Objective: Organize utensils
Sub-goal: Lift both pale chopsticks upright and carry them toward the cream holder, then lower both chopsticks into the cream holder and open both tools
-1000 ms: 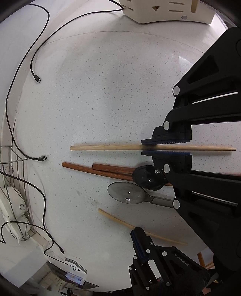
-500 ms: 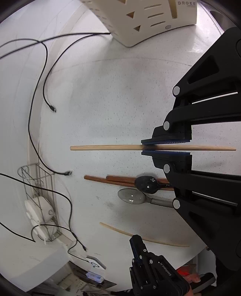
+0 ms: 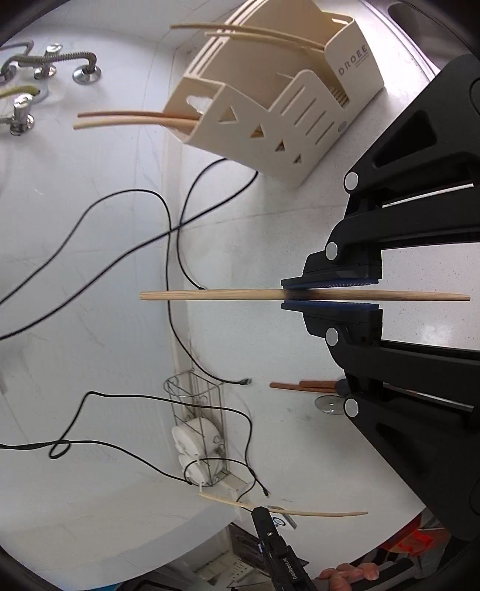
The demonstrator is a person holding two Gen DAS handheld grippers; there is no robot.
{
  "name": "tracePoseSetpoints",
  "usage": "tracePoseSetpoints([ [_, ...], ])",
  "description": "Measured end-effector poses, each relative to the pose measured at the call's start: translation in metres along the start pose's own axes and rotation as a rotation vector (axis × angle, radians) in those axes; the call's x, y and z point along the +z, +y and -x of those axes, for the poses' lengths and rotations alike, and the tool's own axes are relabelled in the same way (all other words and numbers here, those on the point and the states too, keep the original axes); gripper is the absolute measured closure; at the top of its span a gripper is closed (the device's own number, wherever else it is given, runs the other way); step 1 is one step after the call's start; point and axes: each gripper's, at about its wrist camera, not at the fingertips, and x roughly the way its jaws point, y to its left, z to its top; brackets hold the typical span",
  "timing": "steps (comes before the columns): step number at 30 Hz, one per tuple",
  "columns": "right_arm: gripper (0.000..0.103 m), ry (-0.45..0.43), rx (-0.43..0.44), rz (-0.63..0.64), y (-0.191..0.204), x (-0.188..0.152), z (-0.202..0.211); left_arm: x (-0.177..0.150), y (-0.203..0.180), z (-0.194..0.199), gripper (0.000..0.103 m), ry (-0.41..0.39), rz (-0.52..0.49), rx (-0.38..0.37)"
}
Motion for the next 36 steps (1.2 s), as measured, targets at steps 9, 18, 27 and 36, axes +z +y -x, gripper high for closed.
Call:
tracePoseSetpoints([
  [9,0.097,-0.222,-0.066,0.006,-0.010,0.013,0.049,0.033,-0.028,0.023,0.099,-0.107,-0.027,-0.070],
  [18,0.097,-0.420,-0.234,-0.006,-0.031,0.020,0.086,0.062,-0.088,0.032,0.099,-0.231,-0.108,-0.209],
  [27,0.097,-0.519,-0.365,-0.024,-0.068,0.012,0.119,0.086,-0.169,0.035,0.099,-0.382,-0.198,-0.412],
  [36,0.097,-0.586,-0.480,0.018,-0.104,0.001,0.131,0.104,-0.247,0.016,0.099,-0.486,-0.239,-0.579],
])
